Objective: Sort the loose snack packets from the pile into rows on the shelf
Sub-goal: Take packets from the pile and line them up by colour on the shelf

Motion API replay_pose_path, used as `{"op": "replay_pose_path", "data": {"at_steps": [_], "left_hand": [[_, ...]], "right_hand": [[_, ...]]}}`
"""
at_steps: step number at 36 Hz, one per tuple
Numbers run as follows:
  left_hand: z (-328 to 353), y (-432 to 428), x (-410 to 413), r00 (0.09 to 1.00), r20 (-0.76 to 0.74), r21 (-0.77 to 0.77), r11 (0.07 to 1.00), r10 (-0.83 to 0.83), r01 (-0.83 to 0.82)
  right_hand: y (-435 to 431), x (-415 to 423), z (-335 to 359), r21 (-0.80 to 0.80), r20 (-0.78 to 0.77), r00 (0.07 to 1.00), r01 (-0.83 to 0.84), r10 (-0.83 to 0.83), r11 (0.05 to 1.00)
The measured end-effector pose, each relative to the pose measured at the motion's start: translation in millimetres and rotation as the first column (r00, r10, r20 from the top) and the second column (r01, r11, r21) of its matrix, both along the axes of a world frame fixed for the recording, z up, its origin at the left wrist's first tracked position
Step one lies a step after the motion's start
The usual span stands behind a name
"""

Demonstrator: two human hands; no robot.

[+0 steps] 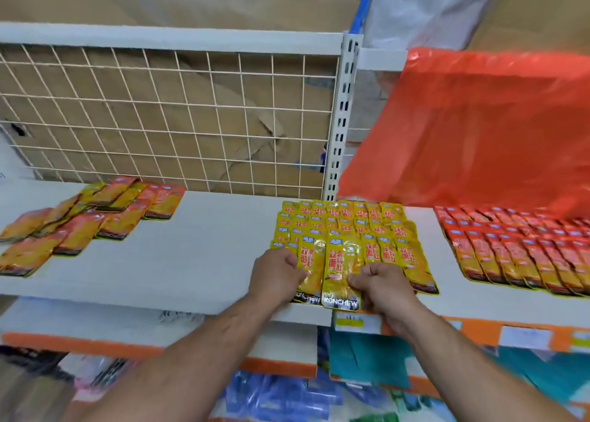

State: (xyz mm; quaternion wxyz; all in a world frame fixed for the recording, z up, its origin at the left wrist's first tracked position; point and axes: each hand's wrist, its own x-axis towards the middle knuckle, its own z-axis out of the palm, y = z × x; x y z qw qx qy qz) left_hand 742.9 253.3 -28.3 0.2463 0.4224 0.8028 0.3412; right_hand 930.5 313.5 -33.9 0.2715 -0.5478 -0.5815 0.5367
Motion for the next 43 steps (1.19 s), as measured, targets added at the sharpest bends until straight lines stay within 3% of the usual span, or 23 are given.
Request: {"op": "replay_pose_path", "data": {"at_steps": [12, 32, 36, 43], "left_hand": [[-3, -2, 8, 0.979, -0.192, -0.054, 0.997, -0.069, 0.060], [-4, -11, 0, 0.964, -0.227, -0.015, 0.991, -0.136, 0.136], [-4, -19, -14, 0.931, -0.356, 0.043, 0.994, -0.079, 0.100], [-3, -27, -30, 0.904, -0.421, 0.050, 0.993, -0.076, 0.107]], "right_hand": [[0, 0, -7, 0.073, 0.029, 0.999, -0.022, 0.020, 0.997], [10, 0, -7, -0.065, -0.035, 0.994, 0.101, -0.103, 0.993], [6, -5, -6, -0.028, 0.060, 0.997, 0.059, -0.057, 0.998], [2, -12, -8, 0.043, 0.161, 0.986, 0.027, -0.034, 0.999]]}}
